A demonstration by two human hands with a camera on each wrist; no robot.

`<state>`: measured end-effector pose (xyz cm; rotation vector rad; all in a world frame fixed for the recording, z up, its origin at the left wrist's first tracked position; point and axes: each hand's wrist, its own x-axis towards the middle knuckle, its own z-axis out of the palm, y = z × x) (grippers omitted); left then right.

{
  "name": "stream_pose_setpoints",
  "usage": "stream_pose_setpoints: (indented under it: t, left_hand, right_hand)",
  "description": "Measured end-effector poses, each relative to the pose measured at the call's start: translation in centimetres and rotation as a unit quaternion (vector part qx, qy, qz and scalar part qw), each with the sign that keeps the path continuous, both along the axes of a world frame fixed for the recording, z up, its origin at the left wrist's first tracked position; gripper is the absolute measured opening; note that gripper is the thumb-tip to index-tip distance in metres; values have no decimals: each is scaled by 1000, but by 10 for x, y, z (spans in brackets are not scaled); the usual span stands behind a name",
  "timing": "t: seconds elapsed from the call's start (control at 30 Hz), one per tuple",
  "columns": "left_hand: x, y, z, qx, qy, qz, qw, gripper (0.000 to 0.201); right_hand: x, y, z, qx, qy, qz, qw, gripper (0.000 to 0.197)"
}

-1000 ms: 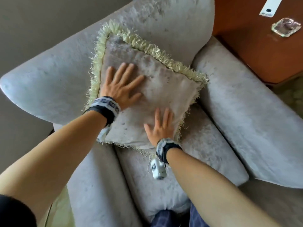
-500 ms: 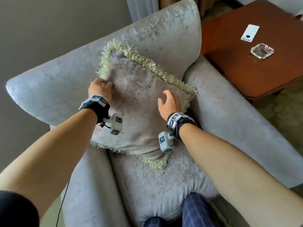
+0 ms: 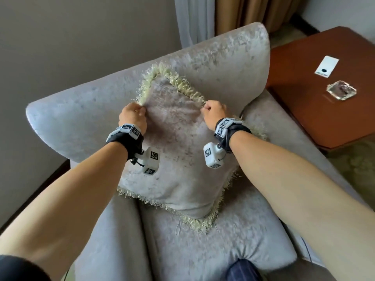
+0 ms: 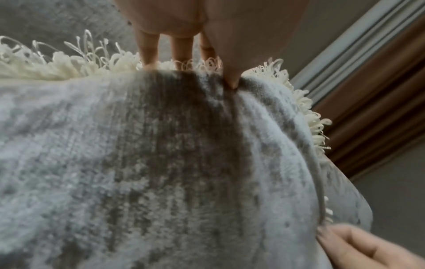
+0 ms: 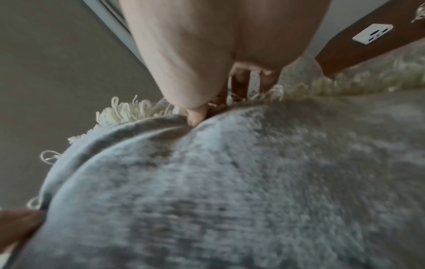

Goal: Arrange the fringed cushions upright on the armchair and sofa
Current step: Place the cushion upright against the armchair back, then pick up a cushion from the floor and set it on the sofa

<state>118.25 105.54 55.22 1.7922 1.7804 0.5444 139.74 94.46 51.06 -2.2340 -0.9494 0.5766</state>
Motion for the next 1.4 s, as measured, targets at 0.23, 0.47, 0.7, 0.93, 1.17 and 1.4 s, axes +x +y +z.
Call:
stream_pose_setpoints:
  t: [0.23, 0.47, 0.7, 0.93, 1.17, 1.4]
  left_hand:
    - [-6, -20, 29, 10, 21, 11, 1000, 17]
    - [14, -78, 104, 69, -86, -34, 993, 33]
    - [74, -189, 176, -12, -88, -224, 971, 29]
    - [138, -328, 195, -97, -58, -422, 899, 33]
    - [184, -491, 188, -146, -8, -605, 783, 41]
    - [240, -623, 181, -183, 1, -669, 720, 45]
  right_hand:
    - [6, -24, 47, -28, 22, 7, 999, 16]
    - [4, -110, 105, -76, 45, 56, 994, 41]
    - [16, -221, 203, -72, 123, 23, 990, 53]
    - [7, -372, 251, -68, 132, -115, 982, 54]
    - [-5, -553, 259, -64, 186, -297, 934, 50]
    - [14, -690, 245, -2, 242, -424, 873, 62]
